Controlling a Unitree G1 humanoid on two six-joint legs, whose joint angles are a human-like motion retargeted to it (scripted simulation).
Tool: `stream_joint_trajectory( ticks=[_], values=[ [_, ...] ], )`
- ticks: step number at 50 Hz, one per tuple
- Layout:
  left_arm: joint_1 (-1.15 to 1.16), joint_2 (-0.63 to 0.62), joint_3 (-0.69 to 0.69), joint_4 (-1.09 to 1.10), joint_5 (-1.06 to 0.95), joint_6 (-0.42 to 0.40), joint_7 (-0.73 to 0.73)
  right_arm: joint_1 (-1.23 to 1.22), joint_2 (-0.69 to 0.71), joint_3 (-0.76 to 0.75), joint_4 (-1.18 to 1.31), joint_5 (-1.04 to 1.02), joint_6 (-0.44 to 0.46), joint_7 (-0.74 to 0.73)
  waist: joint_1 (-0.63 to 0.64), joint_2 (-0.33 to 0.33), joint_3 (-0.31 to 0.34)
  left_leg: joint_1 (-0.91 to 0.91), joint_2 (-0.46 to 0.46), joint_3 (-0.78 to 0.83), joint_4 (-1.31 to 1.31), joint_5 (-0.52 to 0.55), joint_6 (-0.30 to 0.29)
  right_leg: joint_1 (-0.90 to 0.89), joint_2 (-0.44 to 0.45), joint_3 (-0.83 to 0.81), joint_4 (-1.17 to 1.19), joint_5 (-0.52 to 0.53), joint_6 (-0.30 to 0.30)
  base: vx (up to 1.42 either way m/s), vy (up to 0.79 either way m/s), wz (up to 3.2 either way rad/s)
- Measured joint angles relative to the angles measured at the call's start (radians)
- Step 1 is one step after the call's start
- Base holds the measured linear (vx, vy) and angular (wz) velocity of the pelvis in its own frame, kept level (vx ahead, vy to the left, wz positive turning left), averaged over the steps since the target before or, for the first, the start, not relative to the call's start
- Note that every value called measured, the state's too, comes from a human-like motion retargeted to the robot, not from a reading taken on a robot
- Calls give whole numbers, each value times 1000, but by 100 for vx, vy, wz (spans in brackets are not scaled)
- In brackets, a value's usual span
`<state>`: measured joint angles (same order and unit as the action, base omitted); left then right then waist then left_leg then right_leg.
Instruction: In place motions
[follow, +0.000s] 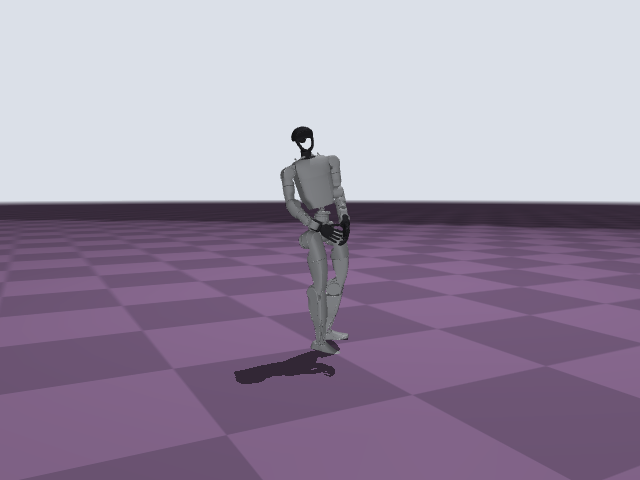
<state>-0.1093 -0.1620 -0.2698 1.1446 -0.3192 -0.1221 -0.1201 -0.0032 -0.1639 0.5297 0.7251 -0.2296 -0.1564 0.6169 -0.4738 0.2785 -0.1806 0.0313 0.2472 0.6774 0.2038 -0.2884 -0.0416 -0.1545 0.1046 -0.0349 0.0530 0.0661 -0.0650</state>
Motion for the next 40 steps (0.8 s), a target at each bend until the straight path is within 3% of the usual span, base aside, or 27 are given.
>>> stream_joint_trajectory(
  ticks=[5, 7, 12, 15, 19, 22, 28, 30, 32, 36, 40],
  values=[
    [-15, 8, 2, 5, -1, 10, 13, -17, -3, 27, 14, 19, 1, -18, 36, -35, 14, -27, -6, -29, 64, 0, 39, 23, -23, 1, -7, 4, 5, 7, 1, 16],
    [10, 4, 41, -22, 37, 40, -38, -10, -2, 38, 27, 23, 2, -8, 123, -98, 41, -80, -30, -88, 139, 17, 80, 60, -74, -58, -11, -5, 11, 27, 21, 137],
    [-4, 59, 74, -76, 158, 53, -165, 15, 0, 1, 3, 18, -12, 20, 193, -117, 61, -152, -55, -186, 168, 44, 75, 83, -107, -172, -17, -27, 16, 11, 29, 127],
    [-21, 88, 99, -82, 237, 20, -125, 29, -6, -21, -35, -6, -10, -123, 242, -129, 64, -196, -73, -220, 173, 74, 60, 93, -133, -259, -21, -43, 24, -8, 30, 155],
    [-19, 102, 133, -79, 265, 37, -64, 38, -14, -50, -74, -15, -37, -402, 305, -171, 78, -227, -106, -217, 162, 113, 34, 120, -174, -384, -28, -65, 33, -11, 27, 166],
    [-13, 115, 134, -102, 246, 44, -116, 46, -19, -71, -81, 9, -55, -471, 348, -202, 89, -216, -108, -131, 134, 131, 17, 141, -207, -480, -30, -80, 44, -5, 30, 168],
    [14, 126, 92, -202, 208, 38, -270, 51, 3, -81, -43, 82, -47, -403, 417, -251, 92, -158, -98, 119, 70, 174, 5, 171, -258, -640, -32, -104, 74, 4, 24, 143],
    [32, 111, 85, -226, 184, 38, -303, 54, 22, -66, -30, 103, -52, -365, 436, -260, 91, -169, -114, 104, 58, 218, 15, 183, -265, -669, -33, -111, 83, 40, 48, 170],
    [54, 110, 81, -235, 133, 60, -369, 42, 101, 21, 54, 172, -21, -279, 577, -284, 97, -190, -217, -140, 34, 174, 91, 284, -345, -847, 89, -115, 123, 110, 112, 318],
    [57, 111, 101, -245, 100, 63, -347, 48, 113, 0, 61, 190, -22, -308, 553, -231, 92, -162, -195, -219, 9, 187, 95, 266, -360, -781, 272, -112, 35, 36, 26, 144],
    [42, 106, 100, -263, 66, 51, -335, 44, 120, -12, 68, 234, -14, -317, 484, -192, 112, -150, -196, -346, 7, 200, 119, 137, -337, -508, 582, -188, 50, 27, 8, 187]
  ],
)
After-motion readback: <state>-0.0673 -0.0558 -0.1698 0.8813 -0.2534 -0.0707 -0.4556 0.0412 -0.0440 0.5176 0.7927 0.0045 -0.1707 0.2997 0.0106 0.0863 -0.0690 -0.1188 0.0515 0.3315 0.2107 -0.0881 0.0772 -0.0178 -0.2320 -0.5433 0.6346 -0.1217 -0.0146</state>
